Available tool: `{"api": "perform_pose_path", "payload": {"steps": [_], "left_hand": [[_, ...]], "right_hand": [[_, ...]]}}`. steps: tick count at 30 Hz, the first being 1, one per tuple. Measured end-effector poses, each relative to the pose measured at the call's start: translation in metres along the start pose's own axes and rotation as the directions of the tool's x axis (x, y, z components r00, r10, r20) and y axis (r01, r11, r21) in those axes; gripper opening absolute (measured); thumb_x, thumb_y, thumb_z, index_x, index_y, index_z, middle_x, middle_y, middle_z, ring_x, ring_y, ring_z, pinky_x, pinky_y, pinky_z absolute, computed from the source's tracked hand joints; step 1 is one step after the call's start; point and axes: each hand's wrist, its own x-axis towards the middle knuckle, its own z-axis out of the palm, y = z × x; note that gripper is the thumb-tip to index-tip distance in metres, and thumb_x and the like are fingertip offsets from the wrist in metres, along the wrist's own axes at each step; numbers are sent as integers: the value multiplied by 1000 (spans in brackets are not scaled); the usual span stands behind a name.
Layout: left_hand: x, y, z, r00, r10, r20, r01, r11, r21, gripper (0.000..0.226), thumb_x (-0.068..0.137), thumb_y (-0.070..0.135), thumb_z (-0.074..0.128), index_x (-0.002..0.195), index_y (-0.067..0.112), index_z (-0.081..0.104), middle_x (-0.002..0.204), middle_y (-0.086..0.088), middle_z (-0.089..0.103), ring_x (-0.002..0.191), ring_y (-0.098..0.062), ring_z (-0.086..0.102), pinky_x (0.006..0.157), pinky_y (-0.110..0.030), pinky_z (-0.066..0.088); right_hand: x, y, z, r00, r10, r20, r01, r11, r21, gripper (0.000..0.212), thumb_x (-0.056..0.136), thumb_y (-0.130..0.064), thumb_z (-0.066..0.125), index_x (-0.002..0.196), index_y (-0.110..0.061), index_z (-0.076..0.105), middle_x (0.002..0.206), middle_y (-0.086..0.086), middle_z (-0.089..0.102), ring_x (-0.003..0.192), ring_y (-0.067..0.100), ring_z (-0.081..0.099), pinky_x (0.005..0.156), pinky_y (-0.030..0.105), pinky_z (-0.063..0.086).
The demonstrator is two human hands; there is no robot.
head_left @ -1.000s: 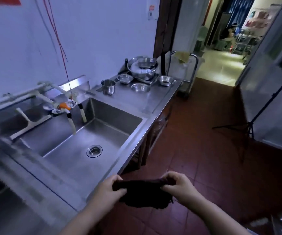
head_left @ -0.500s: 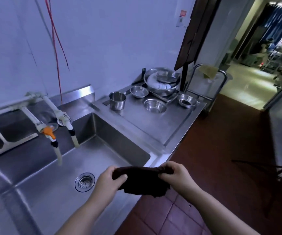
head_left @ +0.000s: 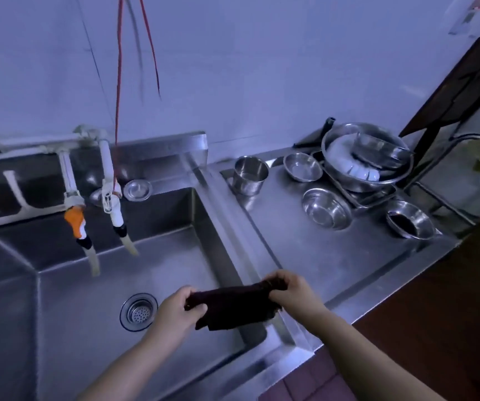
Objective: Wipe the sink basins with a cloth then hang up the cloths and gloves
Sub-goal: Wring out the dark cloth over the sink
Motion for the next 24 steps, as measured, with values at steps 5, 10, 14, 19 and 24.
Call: {"api": "perform_pose_path", "payload": {"steps": [5, 10, 14, 19, 24], "left_hand": [[44, 12, 49, 978, -190, -80, 177, 973, -150, 5, 88, 4, 60, 92, 6, 59, 83, -14, 64, 76, -23, 60, 75, -43, 52], [95, 18, 80, 946, -292, -142, 276, 953, -121, 2, 87, 7, 57, 87, 6, 56, 81, -10, 62, 75, -22, 61, 71, -40, 54], [142, 16, 78, 895, -369, -251, 335, 927, -170, 7, 88, 7, 57, 92, 2, 56, 87, -14, 62, 83, -26, 61, 76, -41, 52], [191, 12, 65, 858, -362, -364, 332, 932, -145, 3, 89, 13, 57, 87, 11, 55, 80, -3, 61, 75, -17, 58, 66, -31, 47], [216, 7, 57, 827, -374, -420, 322, 927, -192, 4, 89, 11, 57, 92, 8, 56, 88, -9, 63, 83, -24, 61, 76, -35, 50]], "right_hand": [[83, 3, -41, 991, 22, 133, -13, 998, -69, 28, 74, 13, 48, 82, -6, 67, 65, 2, 62, 51, 5, 57, 48, 19, 45], [159, 2, -55, 971, 39, 234, 7, 981, -192, 23, 76, 7, 51, 83, -10, 66, 70, 1, 63, 59, 8, 58, 50, 16, 45], [214, -7, -46, 966, -1, 259, 69, 965, -252, 23, 77, 5, 53, 83, -14, 63, 74, 1, 61, 63, 8, 56, 50, 12, 43], [265, -18, -34, 967, -55, 250, 112, 969, -221, 27, 76, 4, 52, 80, -20, 63, 77, 1, 65, 72, 15, 62, 61, 21, 52], [290, -20, -25, 963, -107, 249, 162, 964, -211, 24, 79, 2, 55, 90, -18, 63, 86, 3, 67, 88, 24, 65, 81, 37, 56]]}}
